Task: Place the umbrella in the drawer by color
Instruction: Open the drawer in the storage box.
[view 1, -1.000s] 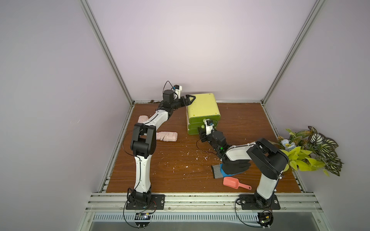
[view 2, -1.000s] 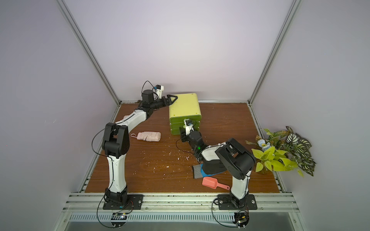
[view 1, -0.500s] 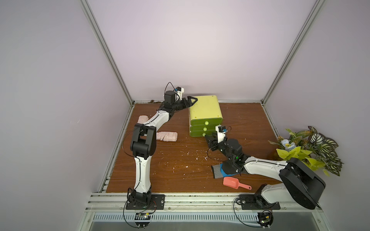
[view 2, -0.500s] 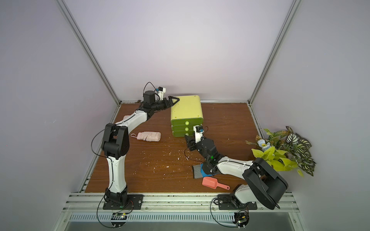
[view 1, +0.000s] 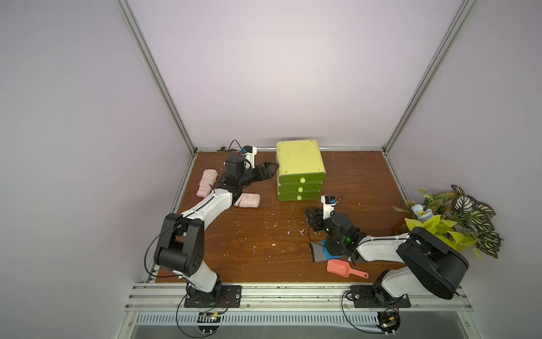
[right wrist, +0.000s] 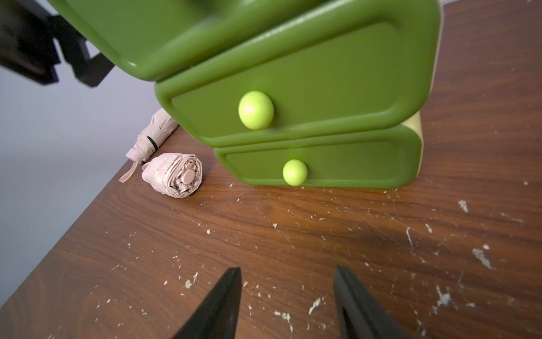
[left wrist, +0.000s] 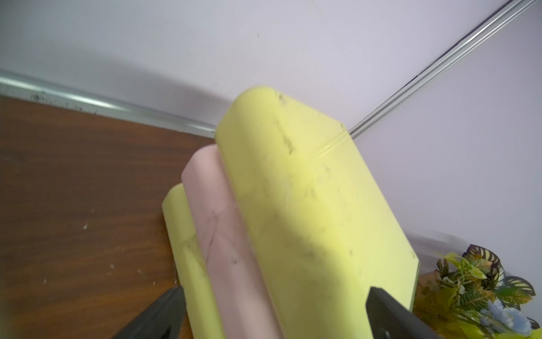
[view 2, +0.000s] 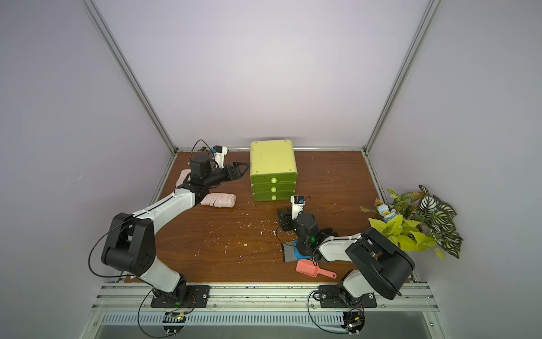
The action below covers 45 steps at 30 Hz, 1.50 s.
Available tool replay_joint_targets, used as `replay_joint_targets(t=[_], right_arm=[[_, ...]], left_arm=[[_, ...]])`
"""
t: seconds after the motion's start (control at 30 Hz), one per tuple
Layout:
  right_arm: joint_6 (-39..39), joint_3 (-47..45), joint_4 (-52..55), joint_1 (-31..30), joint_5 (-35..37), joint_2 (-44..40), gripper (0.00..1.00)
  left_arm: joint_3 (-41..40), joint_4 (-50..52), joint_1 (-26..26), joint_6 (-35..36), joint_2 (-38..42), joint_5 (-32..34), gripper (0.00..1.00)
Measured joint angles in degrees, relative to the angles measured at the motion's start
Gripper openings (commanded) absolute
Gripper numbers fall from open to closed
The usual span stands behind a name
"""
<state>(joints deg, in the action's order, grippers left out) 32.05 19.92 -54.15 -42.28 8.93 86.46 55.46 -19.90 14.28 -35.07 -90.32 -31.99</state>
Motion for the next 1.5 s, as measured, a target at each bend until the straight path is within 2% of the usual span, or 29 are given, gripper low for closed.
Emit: replay_joint_targets(t=[0.07,0.2,0.33,0.43,0.73,1.03,1.23,1.5], right_arm=[[1.64,1.29,-2.86,0.0,-0.11,4.33,0.53],[5.64,3.89,-10.58,0.0,-0.17,12.26,0.5],[9.99,4.68,-19.23,0.0,0.11,19.23,0.49],[11.91,5.75,-21.66,0.0,0.22,22.34,0.5],[13.53,11.32,-22.43,0.04,2.69,24.46,0.5],[16.72,13.84,-21.24,0.44,4.46,27.58,0.49],[18.12,14.08,-21.22,1.07,4.68,30.16,0.43],[19.67,15.02,-23.26,1.29,4.07,31.82,0.45]], left_arm=[[-5.18,-2.71,0.02,0.31,0.26,-0.5,0.99],[-10.4,-5.68,0.59,2.58,-0.07,-1.29,0.99],[-10.97,-8.94,2.1,6.58,-1.25,-0.5,0.99],[-9.16,-9.86,3.21,8.68,-4.55,0.09,0.99],[-7.39,-10.78,4.52,10.23,-10.82,-0.11,0.99],[-6.91,-10.91,4.59,10.23,-11.74,-0.63,0.99],[-6.84,-11.17,4.68,10.19,-11.98,-0.83,0.99],[-6.54,-11.19,4.9,10.01,-12.09,-0.92,0.99]])
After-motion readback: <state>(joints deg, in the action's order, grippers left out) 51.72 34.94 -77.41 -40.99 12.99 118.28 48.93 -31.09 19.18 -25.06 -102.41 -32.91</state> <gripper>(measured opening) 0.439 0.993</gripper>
